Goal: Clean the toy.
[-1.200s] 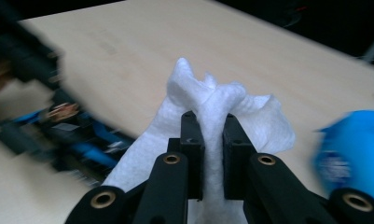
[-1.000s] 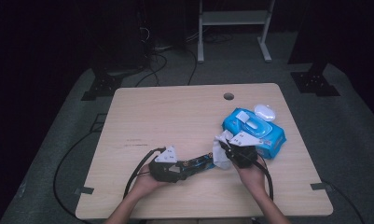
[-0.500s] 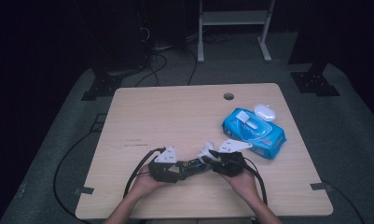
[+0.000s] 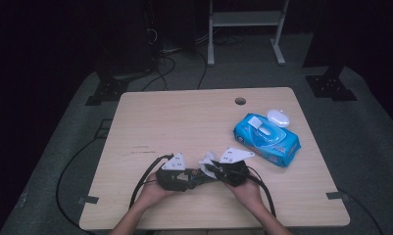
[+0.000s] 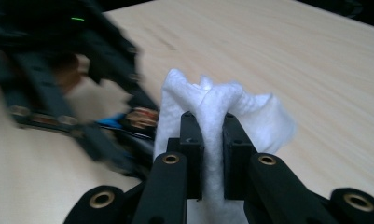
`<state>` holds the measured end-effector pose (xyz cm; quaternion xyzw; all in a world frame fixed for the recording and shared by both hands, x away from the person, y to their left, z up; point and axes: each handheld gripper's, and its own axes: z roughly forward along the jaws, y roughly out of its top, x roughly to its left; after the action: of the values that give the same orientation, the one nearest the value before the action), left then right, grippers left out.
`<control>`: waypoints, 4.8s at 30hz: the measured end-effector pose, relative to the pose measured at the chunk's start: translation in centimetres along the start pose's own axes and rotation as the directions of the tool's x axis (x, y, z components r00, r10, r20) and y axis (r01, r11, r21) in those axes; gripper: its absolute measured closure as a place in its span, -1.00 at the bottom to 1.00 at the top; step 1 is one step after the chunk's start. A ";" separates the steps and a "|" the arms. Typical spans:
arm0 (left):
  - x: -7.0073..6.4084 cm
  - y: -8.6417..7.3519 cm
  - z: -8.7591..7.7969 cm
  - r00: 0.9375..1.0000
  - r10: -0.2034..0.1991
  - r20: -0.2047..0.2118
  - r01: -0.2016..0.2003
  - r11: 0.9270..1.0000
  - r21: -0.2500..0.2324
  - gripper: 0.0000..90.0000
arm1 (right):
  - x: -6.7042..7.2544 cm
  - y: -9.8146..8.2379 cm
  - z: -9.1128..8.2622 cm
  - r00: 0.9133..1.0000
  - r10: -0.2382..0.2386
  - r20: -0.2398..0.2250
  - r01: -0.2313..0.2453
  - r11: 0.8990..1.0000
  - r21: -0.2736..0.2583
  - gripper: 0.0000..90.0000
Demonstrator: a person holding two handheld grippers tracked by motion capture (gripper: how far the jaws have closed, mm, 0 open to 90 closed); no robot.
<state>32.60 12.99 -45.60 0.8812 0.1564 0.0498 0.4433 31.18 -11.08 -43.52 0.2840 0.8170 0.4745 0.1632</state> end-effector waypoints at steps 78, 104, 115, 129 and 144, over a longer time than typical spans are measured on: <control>0.5 -0.2 -1.1 0.998 0.047 -0.052 -0.047 0.999 0.006 0.34 | -2.1 -0.9 -1.7 0.998 0.042 0.035 -0.043 0.999 0.014 0.82; 0.8 -0.4 -1.3 0.998 0.040 -0.054 -0.040 0.999 0.000 0.35 | -2.8 -0.9 -2.2 0.998 0.062 0.012 -0.062 0.998 0.020 0.82; 1.1 -0.4 -1.3 0.998 0.024 -0.055 -0.025 1.000 -0.009 0.35 | -2.8 -0.7 -2.2 0.998 0.064 0.026 -0.065 0.998 0.026 0.81; 1.0 -0.4 -1.4 0.997 0.037 -0.066 -0.038 0.999 -0.004 0.35 | -2.6 -0.6 -1.7 0.996 0.084 -0.007 -0.083 0.996 0.038 0.81; 0.7 -0.4 -1.1 0.998 0.029 -0.054 -0.030 0.999 -0.013 0.35 | 2.3 2.2 3.7 0.991 0.016 -0.136 -0.013 1.000 0.029 0.82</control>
<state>32.95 14.29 -45.28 0.8788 0.1549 0.0809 0.4440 32.09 -6.28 -43.41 0.2590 0.8307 0.4827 0.0995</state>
